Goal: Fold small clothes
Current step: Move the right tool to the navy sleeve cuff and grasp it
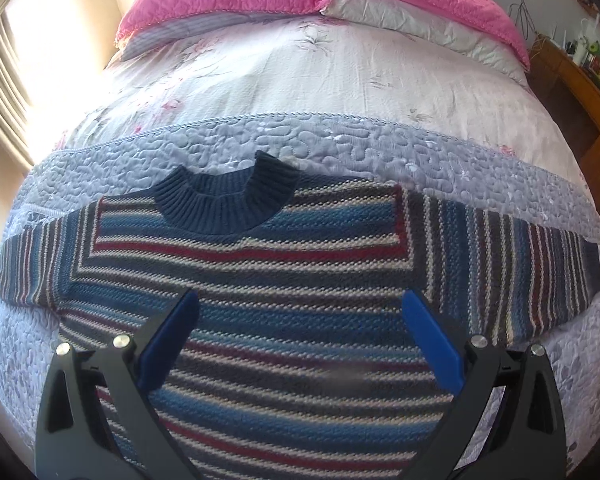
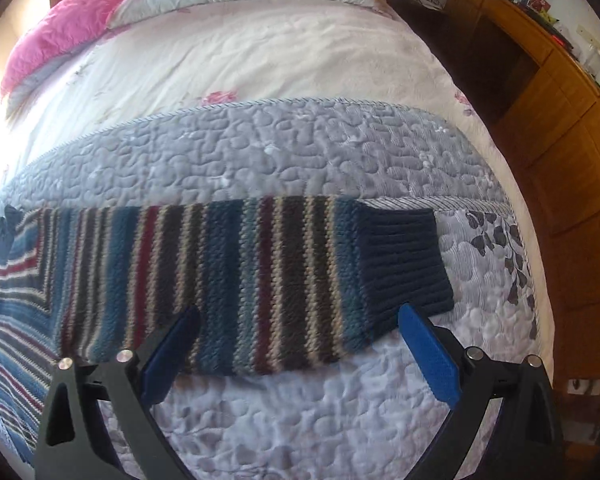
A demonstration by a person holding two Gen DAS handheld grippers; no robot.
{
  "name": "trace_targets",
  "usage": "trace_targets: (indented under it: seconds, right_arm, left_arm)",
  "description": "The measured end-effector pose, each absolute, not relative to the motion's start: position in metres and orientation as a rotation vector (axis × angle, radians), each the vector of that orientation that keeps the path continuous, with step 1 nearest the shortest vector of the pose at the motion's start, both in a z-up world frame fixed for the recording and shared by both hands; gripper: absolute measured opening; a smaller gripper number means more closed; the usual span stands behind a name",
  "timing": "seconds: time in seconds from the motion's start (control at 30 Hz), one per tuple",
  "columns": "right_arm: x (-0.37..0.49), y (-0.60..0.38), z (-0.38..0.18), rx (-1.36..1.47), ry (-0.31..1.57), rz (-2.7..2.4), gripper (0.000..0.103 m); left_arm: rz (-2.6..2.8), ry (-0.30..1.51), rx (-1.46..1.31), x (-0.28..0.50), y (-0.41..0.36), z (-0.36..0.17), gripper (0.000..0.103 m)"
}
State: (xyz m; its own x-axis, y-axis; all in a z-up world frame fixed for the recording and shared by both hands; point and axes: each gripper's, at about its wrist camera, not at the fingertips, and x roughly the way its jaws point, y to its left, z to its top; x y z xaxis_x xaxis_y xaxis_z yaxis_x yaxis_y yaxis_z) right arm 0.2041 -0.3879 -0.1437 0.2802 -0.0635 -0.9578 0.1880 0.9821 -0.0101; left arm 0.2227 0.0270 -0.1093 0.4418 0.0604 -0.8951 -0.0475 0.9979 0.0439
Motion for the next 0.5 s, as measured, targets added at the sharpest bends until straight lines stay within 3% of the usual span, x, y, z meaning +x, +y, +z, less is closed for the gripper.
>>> trace_targets:
  seconds: [0.23, 0.37, 0.47, 0.5]
  right_arm:
    - [0.222, -0.458, -0.181, 0.177, 1.363, -0.231, 0.097]
    - [0.219, -0.490, -0.205, 0.274, 1.420, -0.249, 0.081]
    - [0.213, -0.500, -0.211, 0.343, 1.400, -0.235, 0.076]
    - [0.211, -0.501, -0.211, 0.356, 1.391, -0.231, 0.063]
  left_arm:
    - [0.107, 1.107, 0.022, 0.243, 0.018, -0.120, 0.100]
    - [0.137, 1.124, 0.039, 0.244, 0.031, -0.128, 0.100]
    - [0.164, 1.137, 0.040, 0.245, 0.043, -0.134, 0.100]
    - [0.169, 1.140, 0.036, 0.245, 0.047, -0.136, 0.100]
